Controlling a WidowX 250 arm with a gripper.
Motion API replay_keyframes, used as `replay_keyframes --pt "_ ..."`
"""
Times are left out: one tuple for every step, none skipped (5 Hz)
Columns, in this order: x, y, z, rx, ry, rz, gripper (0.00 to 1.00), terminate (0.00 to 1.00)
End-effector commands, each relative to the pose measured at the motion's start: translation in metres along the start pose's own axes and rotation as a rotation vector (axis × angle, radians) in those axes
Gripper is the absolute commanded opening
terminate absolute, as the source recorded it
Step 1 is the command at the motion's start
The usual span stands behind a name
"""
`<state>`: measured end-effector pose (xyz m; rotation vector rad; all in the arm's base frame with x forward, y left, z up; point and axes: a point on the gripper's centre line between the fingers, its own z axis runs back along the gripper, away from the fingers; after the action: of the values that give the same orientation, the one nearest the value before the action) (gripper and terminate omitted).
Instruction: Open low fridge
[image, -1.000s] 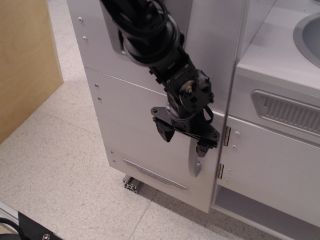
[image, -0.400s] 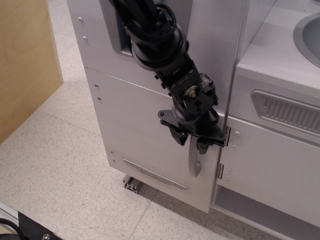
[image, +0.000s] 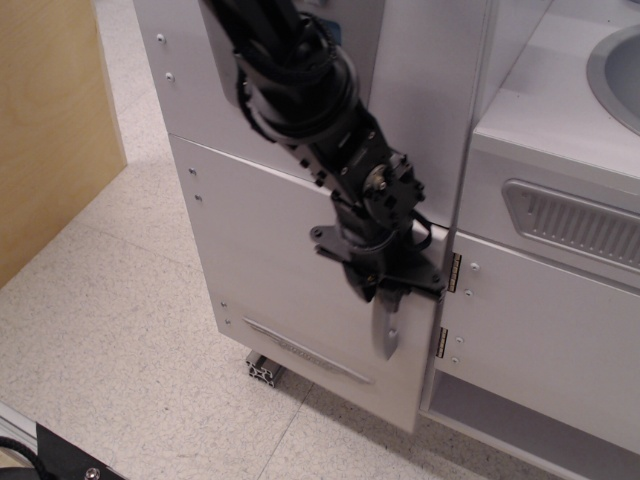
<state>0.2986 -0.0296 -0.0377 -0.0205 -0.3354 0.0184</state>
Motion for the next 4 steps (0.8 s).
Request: replay_keyframes --pt "-0.035 0.015 0.029 -0.004 -0.008 -0.051 0.00 0.00" --pt "-0.046 0.025 0.052 -0.024 0.055 -0.075 1.00 0.00" --pt "-0.040 0.027 0.092 -0.032 0.049 -0.071 1.00 0.00" --pt "-0.026 0.018 0.122 -0.055 0.014 -0.039 1.00 0.00"
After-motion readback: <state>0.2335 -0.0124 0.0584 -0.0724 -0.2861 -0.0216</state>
